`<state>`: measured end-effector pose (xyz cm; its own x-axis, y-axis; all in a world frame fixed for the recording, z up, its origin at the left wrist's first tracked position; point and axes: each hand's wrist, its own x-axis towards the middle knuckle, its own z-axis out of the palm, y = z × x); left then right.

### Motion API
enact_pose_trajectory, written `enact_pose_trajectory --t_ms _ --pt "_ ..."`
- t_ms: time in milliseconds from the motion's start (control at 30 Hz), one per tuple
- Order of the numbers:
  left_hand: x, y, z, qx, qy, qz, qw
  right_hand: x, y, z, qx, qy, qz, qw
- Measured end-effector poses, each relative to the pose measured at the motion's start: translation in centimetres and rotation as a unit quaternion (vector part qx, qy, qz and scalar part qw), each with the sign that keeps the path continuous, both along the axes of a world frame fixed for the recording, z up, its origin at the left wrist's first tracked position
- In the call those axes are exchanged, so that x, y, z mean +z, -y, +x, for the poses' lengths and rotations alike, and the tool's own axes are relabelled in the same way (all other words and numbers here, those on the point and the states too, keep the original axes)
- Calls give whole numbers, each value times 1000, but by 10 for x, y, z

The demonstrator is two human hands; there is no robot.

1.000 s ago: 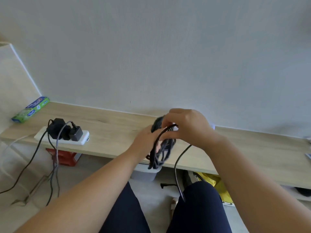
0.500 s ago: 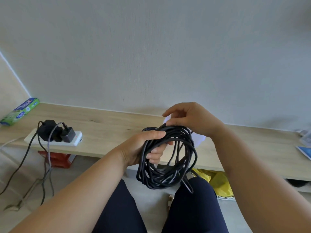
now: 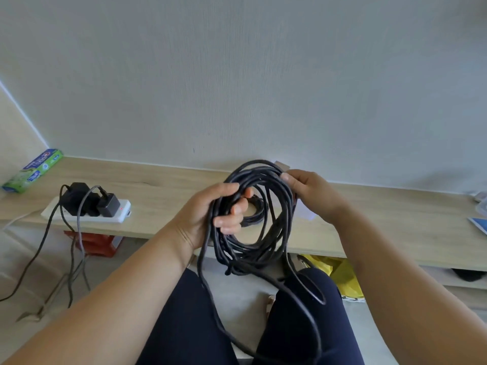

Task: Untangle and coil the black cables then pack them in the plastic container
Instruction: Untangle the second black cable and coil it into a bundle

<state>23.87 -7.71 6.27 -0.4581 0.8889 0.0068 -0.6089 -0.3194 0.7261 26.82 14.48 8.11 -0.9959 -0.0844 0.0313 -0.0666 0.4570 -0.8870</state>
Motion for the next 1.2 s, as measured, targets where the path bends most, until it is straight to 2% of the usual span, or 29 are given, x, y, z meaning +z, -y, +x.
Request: enact_pose_trajectory --t_ms 100,200,267,333,400,567,667,767,933,967,1033,1133,1200 --pt "10 0 -1 46 39 0 998 -22 5 6 -39 34 -148 988" --pt "24 -6 -7 176 78 -58 979 -32 13 11 -135 -28 -207 969" --pt "28 -10 -16 251 90 -105 958 -35 16 13 -139 10 -187 972" --pt "29 -14 -25 295 106 -125 941 -40 19 15 -89 110 -144 979" --pt "27 -17 -29 317 109 -137 932 -49 21 18 -42 168 -92 981" --pt "25 -19 -29 305 89 -119 941 -71 21 13 -38 119 -42 991" --pt "29 -17 -27 291 91 -104 947 -80 20 8 -5 117 -55 992" --pt "37 -15 -28 282 90 -84 952 -87 27 7 41 205 -120 971" --pt "42 -13 -33 325 101 -61 938 -103 34 14 98 338 21 936" --pt "41 -10 -37 351 99 -59 929 -107 28 19 105 366 5 925" --pt "37 -1 -47 412 93 -61 905 -111 13 28 70 413 -130 899" --pt "27 13 -62 501 109 -79 855 -102 -6 35 -48 377 -315 870" --pt "18 18 -67 550 128 -91 820 -83 -2 35 -52 311 -304 899"
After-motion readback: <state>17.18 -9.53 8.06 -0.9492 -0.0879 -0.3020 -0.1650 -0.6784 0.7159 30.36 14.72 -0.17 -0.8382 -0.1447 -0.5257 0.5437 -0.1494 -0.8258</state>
